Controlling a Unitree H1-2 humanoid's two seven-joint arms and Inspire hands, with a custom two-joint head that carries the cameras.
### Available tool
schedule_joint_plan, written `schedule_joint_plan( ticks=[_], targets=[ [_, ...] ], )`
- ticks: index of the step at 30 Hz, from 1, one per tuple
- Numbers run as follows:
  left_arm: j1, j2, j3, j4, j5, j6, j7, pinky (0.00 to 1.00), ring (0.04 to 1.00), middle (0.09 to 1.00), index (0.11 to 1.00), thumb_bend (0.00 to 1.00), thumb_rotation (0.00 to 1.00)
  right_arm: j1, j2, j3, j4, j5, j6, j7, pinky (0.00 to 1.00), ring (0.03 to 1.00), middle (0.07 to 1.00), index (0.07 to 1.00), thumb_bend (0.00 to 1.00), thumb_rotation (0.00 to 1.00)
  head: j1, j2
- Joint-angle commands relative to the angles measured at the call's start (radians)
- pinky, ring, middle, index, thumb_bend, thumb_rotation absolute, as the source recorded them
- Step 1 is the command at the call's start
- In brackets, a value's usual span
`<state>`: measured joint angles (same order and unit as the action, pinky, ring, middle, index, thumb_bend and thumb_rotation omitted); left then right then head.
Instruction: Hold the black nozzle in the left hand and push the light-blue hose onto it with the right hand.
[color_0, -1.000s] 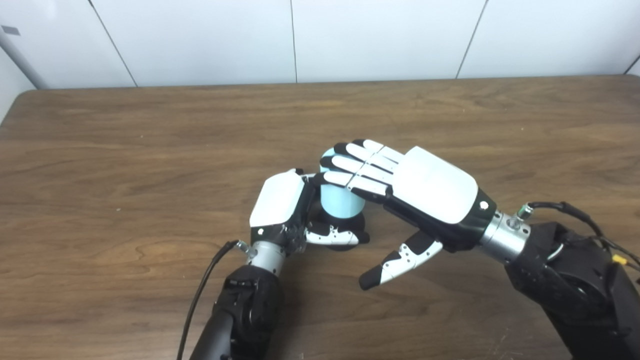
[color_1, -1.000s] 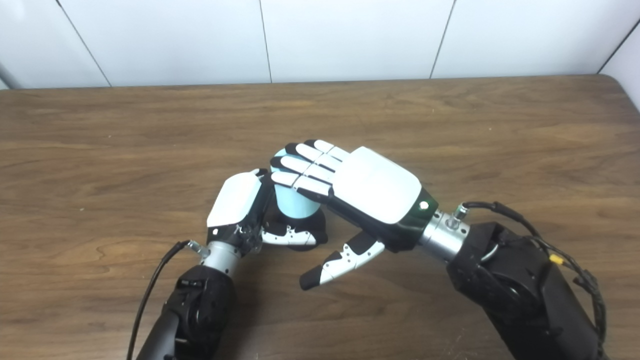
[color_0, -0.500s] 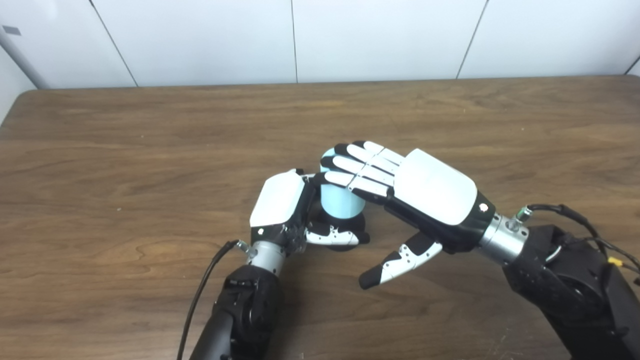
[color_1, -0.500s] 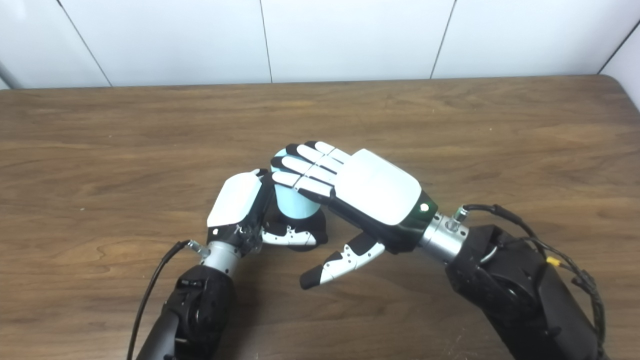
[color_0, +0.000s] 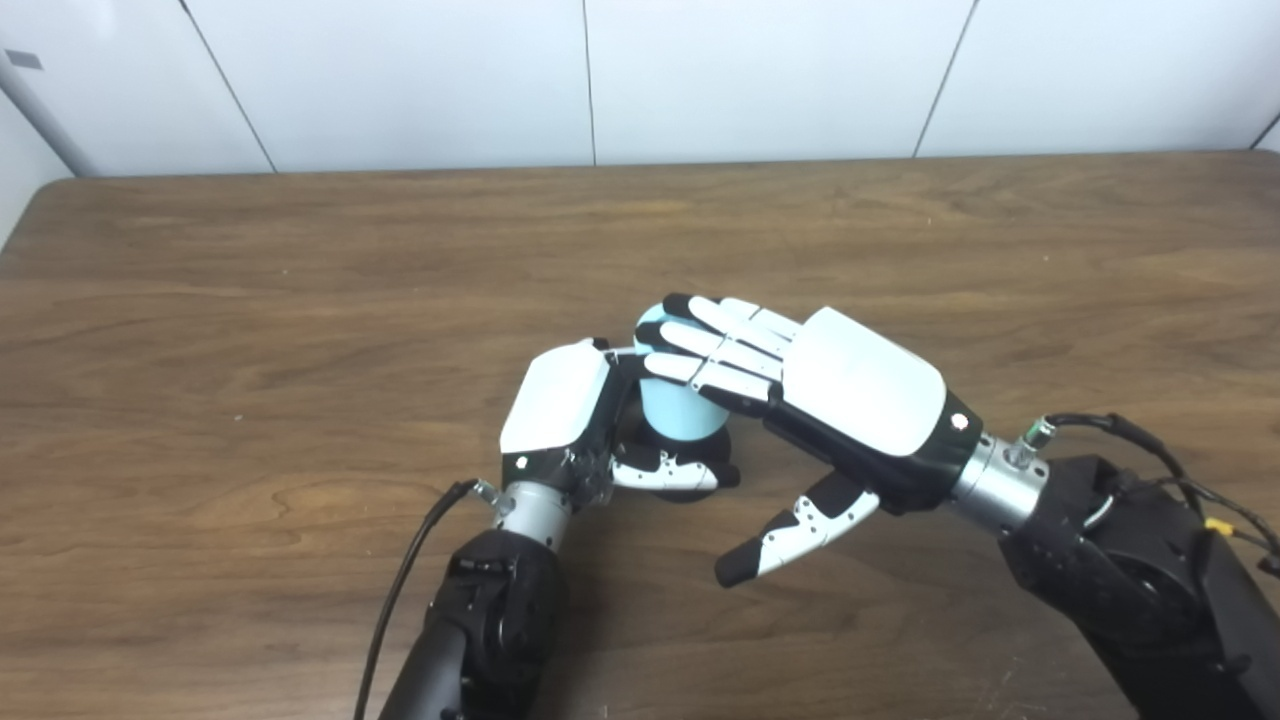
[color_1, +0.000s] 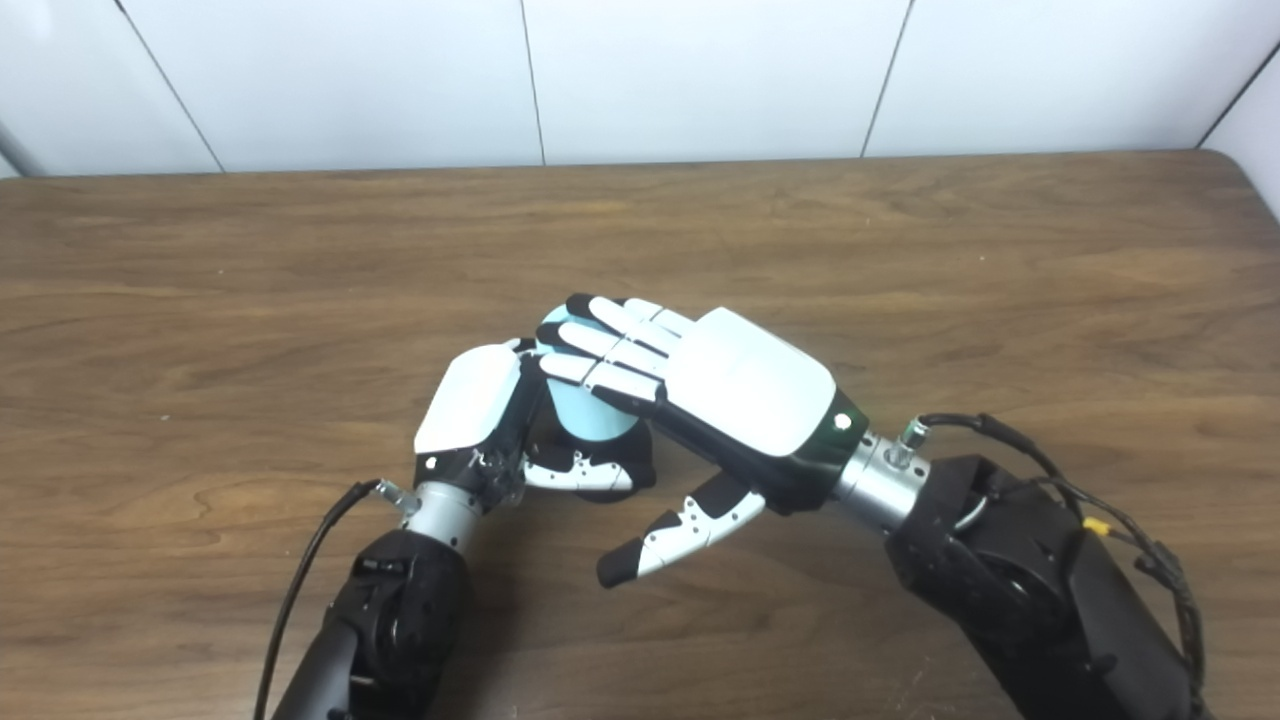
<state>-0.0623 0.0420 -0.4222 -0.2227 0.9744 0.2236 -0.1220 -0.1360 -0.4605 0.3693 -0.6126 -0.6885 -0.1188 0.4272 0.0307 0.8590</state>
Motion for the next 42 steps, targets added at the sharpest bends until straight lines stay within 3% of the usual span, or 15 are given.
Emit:
schedule_joint_plan(
  ticks=[1, 13, 24, 30, 36, 42],
  targets=[
    [-0.017, -0.004, -0.002, -0.018, 0.008, 0.002, -0.001, 0.89, 0.659, 0.470, 0.501, 0.52, 0.00, 0.067, -0.052, 0.050, 0.083, -0.015, 0.043, 0.147, 0.88, 0.939, 0.902, 0.873, 0.62, 1.00, 0.001, 0.001],
    [-0.017, -0.005, -0.003, -0.018, 0.011, 0.003, -0.002, 0.88, 0.656, 0.473, 0.499, 0.52, 0.00, 0.066, -0.050, 0.034, 0.083, -0.009, 0.047, 0.130, 0.88, 0.947, 0.906, 0.881, 0.61, 1.00, 0.001, 0.001],
    [-0.018, -0.002, -0.003, -0.015, 0.007, -0.003, 0.000, 0.88, 0.653, 0.470, 0.501, 0.52, 0.00, 0.089, -0.034, -0.024, 0.091, 0.110, 0.084, 0.087, 0.87, 0.950, 0.910, 0.886, 0.57, 1.00, -0.003, 0.001],
    [-0.017, -0.003, -0.006, -0.011, 0.007, -0.009, 0.005, 0.88, 0.654, 0.473, 0.499, 0.52, 0.00, 0.072, -0.018, -0.029, 0.086, 0.117, 0.078, 0.077, 0.88, 0.966, 0.925, 0.897, 0.55, 1.00, 0.001, 0.001],
    [-0.018, -0.002, -0.008, -0.011, 0.015, -0.007, 0.005, 0.87, 0.655, 0.480, 0.494, 0.53, 0.00, 0.054, -0.011, -0.033, 0.031, 0.101, 0.064, 0.075, 0.89, 0.978, 0.939, 0.912, 0.57, 1.00, -0.002, -0.002],
    [-0.019, -0.001, -0.007, 0.000, 0.008, -0.014, 0.012, 0.87, 0.655, 0.479, 0.493, 0.53, 0.00, 0.027, 0.008, -0.078, -0.065, 0.122, 0.103, 0.069, 0.89, 0.968, 0.981, 0.919, 0.59, 1.00, -0.005, -0.007]
  ],
)
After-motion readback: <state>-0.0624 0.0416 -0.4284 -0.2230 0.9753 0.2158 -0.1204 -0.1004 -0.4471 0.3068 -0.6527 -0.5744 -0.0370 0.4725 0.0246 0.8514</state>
